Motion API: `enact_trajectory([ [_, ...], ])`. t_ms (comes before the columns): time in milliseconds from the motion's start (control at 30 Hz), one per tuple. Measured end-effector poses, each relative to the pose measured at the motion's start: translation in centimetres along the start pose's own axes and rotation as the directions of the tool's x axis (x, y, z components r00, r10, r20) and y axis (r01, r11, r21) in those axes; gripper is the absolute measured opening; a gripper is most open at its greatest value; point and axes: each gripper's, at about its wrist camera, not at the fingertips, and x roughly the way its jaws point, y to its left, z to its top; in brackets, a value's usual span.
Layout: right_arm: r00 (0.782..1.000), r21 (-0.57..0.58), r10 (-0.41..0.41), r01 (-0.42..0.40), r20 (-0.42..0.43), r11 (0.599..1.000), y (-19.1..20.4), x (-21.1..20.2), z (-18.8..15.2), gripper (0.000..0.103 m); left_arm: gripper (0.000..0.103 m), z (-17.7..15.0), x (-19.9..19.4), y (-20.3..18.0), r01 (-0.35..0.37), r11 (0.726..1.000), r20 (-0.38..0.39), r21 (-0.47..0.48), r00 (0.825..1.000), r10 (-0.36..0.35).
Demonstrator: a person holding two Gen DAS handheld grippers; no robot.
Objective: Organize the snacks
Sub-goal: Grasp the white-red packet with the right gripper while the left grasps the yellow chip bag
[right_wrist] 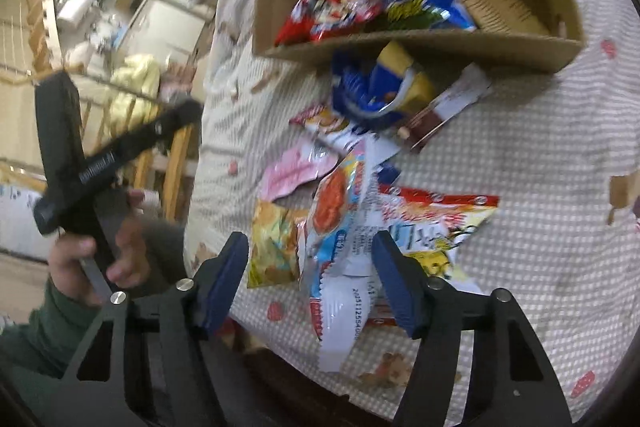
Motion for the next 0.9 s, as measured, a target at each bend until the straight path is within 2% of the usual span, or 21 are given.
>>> enact_trajectory([
  [200, 0.986, -0.053, -0.129, 0.124, -0.109, 0.991, 0.2, 4.1, -0.3, 0.063, 0.103, 0.3, 0.4, -0.2, 0.018, 1.0, -0.01, -0.021, 1.0, -0.018],
  [267, 0.982, -0.067, -0.144, 0.137, -0.124, 0.988, 0.2, 4.8, -0.4, 0.061, 0.103, 0.2, 0.5, -0.4, 0.015, 1.0, -0.013, -0.012, 1.0, -0.015],
  [333, 0.98, -0.078, -0.157, 0.148, -0.123, 0.986, 0.4, 5.0, -0.4, 0.056, 0.103, 0.1, 0.7, -0.5, 0.014, 1.0, -0.019, -0.007, 1.0, -0.014],
  [433, 0.981, -0.078, -0.161, 0.153, -0.111, 0.985, 0.1, 4.8, -0.4, 0.035, 0.103, 0.0, 0.9, -0.6, 0.015, 1.0, -0.029, -0.002, 0.999, -0.015],
  [567, 0.988, -0.083, -0.123, 0.115, -0.091, 0.99, 0.0, 3.6, -0.3, 0.028, 0.103, -0.3, 1.0, -0.7, 0.013, 1.0, -0.04, 0.004, 0.999, -0.013],
  [733, 0.998, -0.065, -0.044, 0.046, 0.033, 0.997, 0.2, 0.0, 0.2, 0.027, 0.103, -1.3, 1.6, -0.5, 0.006, 1.0, -0.097, 0.018, 0.995, -0.004],
  [833, 0.986, -0.023, -0.079, 0.084, 0.149, 0.996, -0.7, -2.8, 0.7, 0.027, 0.103, -2.7, 1.8, -0.7, 0.028, 0.999, -0.167, 0.016, 0.986, -0.025],
  [900, 0.98, -0.007, -0.091, 0.093, 0.178, 0.996, -1.0, -3.4, 0.8, 0.027, 0.103, -3.7, 2.1, -1.3, 0.044, 0.999, -0.207, 0.026, 0.978, -0.038],
])
